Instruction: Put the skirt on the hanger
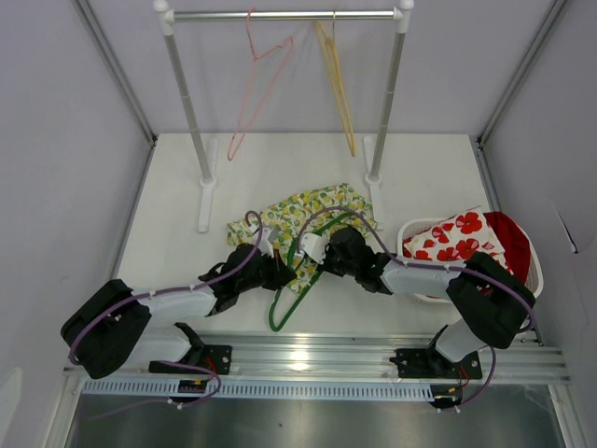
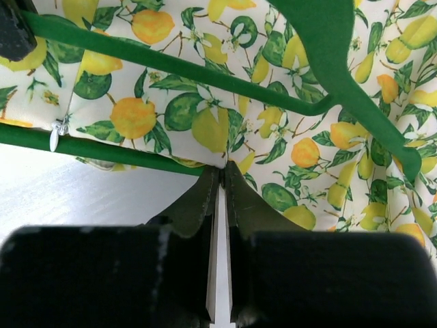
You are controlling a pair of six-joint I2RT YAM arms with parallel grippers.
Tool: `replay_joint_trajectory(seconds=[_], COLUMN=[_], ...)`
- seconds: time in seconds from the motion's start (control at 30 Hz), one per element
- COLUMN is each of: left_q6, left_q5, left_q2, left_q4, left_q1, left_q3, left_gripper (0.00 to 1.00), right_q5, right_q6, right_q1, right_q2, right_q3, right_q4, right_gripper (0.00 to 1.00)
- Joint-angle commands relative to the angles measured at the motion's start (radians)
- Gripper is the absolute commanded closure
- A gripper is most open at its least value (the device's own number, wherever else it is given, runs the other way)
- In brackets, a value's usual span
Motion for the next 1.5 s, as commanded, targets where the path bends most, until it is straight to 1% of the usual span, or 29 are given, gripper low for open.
replay_joint_trajectory(seconds=[0.0,0.03,0.13,0.2,0.23,0.4,0.5,0.67,0.87,1.0,1.13,1.23,1.27,1.33,1.37,1.43,1.47], left_q6=[0.023,0.025,0.026,0.026,0.025,0.02,0.017,0.016,0.037,0.055,0.085,0.106,0.109,0.117,0.12,0.117,0.117], left_q5=[0.017,0.016,0.016,0.025,0.025,0.049,0.026,-0.03,-0.053,-0.063,-0.064,-0.063,-0.06,-0.041,-0.034,-0.021,-0.018], left_q2=[0.04,0.05,0.063,0.07,0.073,0.083,0.079,0.06,0.068,0.042,0.019,0.027,0.031,0.051,0.057,0.07,0.071], left_q4=[-0.06,-0.062,-0.051,-0.048,-0.045,-0.031,-0.045,-0.057,-0.063,-0.062,-0.069,-0.089,-0.093,-0.09,-0.088,-0.076,-0.073], left_q1=[0.01,0.01,0.01,0.01,0.012,0.012,0.012,0.018,0.038,0.038,0.04,0.041,0.04,0.041,0.041,0.041,0.04], left_q3=[0.02,0.026,0.029,0.035,0.039,0.041,0.046,0.053,0.081,0.096,0.115,0.145,0.161,0.168,0.174,0.173,0.173], left_gripper=[1.0,1.0,1.0,1.0,1.0,1.0,1.0,1.0,1.0,1.0,1.0,1.0,1.0,1.0,1.0,1.0,1.0], right_q5=[-0.035,-0.047,-0.079,-0.088,-0.091,-0.099,-0.111,-0.163,-0.214,-0.229,-0.291,-0.279,-0.277,-0.274,-0.274,-0.256,-0.251], right_q6=[0.01,0.018,0.039,0.045,0.045,0.058,0.05,0.029,-0.02,-0.069,-0.123,-0.14,-0.14,-0.148,-0.14,-0.11,-0.094], right_q1=[-0.026,-0.032,-0.058,-0.069,-0.072,-0.083,-0.086,-0.084,-0.083,-0.083,-0.07,-0.032,-0.029,-0.027,-0.027,-0.023,-0.023], right_q2=[-0.071,-0.08,-0.112,-0.132,-0.138,-0.151,-0.149,-0.186,-0.235,-0.267,-0.29,-0.303,-0.304,-0.301,-0.301,-0.306,-0.307], right_q3=[0.023,0.038,0.11,0.144,0.153,0.193,0.208,0.184,0.144,0.095,0.055,0.03,0.026,0.036,0.047,0.096,0.118], right_q4=[-0.02,-0.073,-0.164,-0.183,-0.233,-0.272,-0.304,-0.378,-0.483,-0.543,-0.618,-0.637,-0.635,-0.649,-0.652,-0.661,-0.668], right_gripper=[0.96,0.96,0.97,0.97,0.96,0.97,0.97,0.96,0.96,0.95,0.92,0.89,0.81,0.68,0.51,0.34,0.31])
